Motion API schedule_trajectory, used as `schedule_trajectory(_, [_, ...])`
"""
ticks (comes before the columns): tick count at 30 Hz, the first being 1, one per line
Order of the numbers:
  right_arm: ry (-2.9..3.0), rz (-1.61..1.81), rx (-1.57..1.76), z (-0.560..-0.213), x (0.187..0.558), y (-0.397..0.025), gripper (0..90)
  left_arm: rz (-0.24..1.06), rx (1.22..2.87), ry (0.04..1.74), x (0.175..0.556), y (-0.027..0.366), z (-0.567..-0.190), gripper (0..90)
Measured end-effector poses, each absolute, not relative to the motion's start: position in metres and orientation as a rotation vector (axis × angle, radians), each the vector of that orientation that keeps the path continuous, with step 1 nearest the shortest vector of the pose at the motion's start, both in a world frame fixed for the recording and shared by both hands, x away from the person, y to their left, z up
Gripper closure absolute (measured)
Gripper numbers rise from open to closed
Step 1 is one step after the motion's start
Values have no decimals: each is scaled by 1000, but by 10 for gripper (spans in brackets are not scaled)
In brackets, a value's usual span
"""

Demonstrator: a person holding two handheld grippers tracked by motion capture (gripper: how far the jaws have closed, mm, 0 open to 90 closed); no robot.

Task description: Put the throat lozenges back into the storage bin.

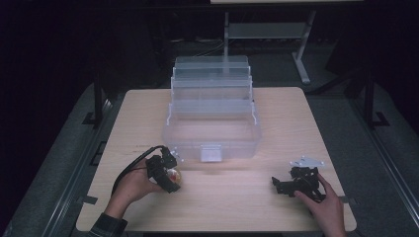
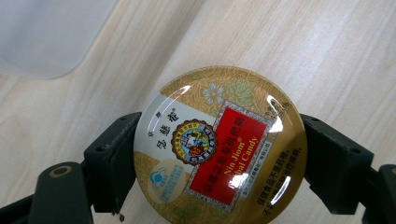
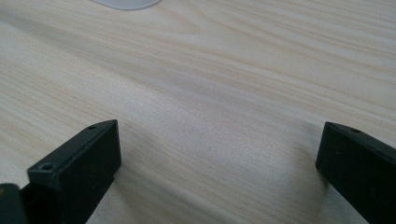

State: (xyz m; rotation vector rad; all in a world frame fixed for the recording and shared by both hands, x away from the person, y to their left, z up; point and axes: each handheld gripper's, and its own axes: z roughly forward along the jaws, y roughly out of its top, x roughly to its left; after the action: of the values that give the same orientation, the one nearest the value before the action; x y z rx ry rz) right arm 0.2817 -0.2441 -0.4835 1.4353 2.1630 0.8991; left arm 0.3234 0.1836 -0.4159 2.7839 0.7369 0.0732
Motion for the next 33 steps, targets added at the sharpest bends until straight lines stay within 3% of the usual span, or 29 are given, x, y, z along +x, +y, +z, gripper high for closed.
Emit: schedule_trajectory(33, [2163,899,1436,-484,282,-244,0,104,2770,691,327,179,-373,194])
